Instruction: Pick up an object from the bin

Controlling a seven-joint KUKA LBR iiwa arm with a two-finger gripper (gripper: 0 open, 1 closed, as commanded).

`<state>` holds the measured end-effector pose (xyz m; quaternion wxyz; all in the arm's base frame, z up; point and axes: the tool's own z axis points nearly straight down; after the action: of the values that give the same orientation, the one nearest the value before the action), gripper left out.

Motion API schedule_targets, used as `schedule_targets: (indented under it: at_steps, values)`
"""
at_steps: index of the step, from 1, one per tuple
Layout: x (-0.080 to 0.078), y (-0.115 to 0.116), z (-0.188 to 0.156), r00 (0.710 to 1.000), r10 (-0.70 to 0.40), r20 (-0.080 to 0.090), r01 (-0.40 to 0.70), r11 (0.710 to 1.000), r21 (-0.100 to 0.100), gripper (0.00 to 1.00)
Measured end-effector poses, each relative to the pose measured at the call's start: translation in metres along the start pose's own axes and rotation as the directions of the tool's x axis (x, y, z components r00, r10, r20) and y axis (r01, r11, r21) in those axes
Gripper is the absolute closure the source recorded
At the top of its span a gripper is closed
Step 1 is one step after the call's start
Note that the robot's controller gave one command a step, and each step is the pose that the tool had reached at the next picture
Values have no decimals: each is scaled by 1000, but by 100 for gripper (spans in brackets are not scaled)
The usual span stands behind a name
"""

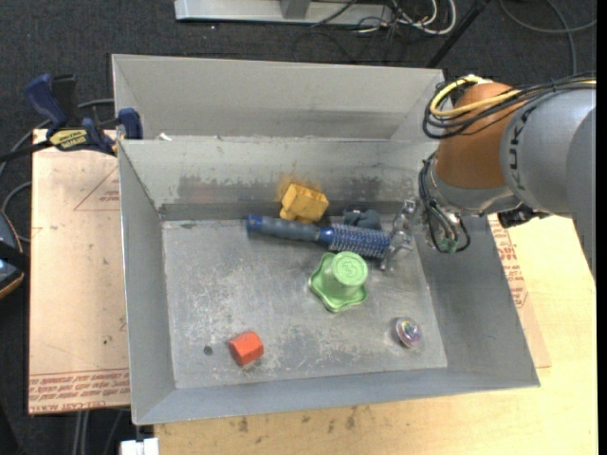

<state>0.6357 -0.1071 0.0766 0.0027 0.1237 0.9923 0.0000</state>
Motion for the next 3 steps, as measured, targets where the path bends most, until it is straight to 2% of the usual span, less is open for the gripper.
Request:
schedule_targets:
  at_steps: [1, 2, 3]
  values:
    - [-10, -5, -135, 999, 46, 8, -46, 999, -2, 100]
    - [-3, -30, -127, 993, 114, -4, -114, 993, 0, 100]
    - [-3, -29, -127, 994, 113, -4, -113, 994, 0, 0]
